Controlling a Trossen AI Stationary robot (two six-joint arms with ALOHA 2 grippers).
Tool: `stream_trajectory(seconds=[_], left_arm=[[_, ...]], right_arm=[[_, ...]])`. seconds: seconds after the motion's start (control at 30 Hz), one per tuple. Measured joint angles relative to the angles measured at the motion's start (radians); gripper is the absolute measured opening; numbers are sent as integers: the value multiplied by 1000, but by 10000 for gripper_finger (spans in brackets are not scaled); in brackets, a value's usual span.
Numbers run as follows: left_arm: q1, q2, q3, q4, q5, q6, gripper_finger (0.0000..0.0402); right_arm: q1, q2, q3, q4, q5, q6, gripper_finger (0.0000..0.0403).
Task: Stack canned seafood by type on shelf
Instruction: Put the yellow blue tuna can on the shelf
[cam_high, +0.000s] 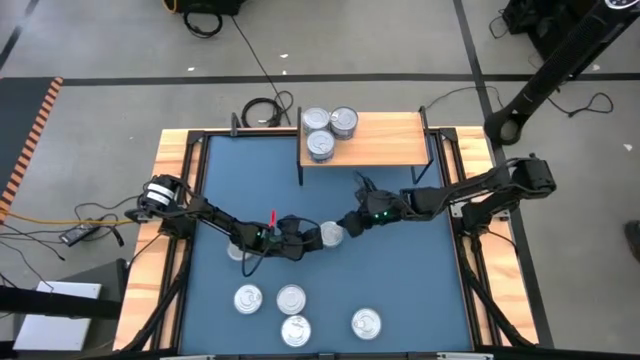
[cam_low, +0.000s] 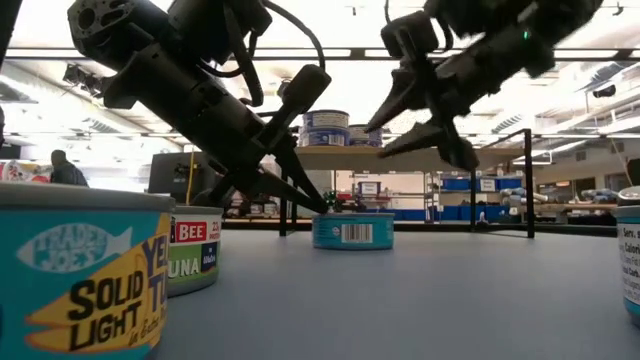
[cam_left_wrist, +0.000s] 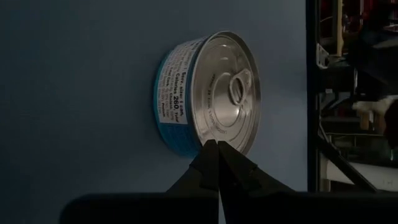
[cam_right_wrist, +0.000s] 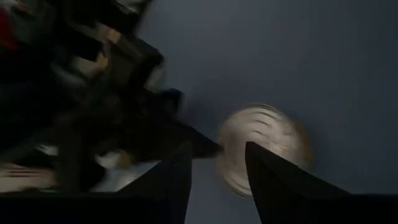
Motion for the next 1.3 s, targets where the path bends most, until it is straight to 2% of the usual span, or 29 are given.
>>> stream_trajectory(seconds=[0.07, 0.13, 0.33, 0.43, 0.53, 0.77, 0.93, 1.13, 1.23, 1.3], left_arm=[[0, 0, 1, -9, -2, -1, 0], [0, -1, 2, -19, -1, -5, 0], [0, -2, 2, -38, 7, -19, 0], [-1, -3, 2, -83, 14, -24, 0], [0, 3, 1, -112, 33, -24, 0], [7, 2, -2, -93, 35, -15, 0], [8, 3, -2, -73, 35, 5, 0], [9, 4, -2, -57, 54, 12, 0], [9, 5, -2, -44, 57, 12, 0], [9, 6, -2, -10, 58, 40, 0]], right_arm=[[-21, 15, -51, 97, -46, 36, 163], [-33, 30, -93, 114, -68, 44, 171], [-41, 49, -173, 164, -67, 47, 192], [-44, 42, -184, 250, -64, 43, 200], [-52, 49, -186, 242, -75, 35, 213], [-57, 74, -186, 285, -88, 13, 253], [-66, 68, -187, 297, -89, -40, 260], [-57, 14, -186, 299, -264, -321, 250], [-36, -26, -186, 295, -362, -391, 248], [-5, -62, -186, 271, -390, -426, 248]])
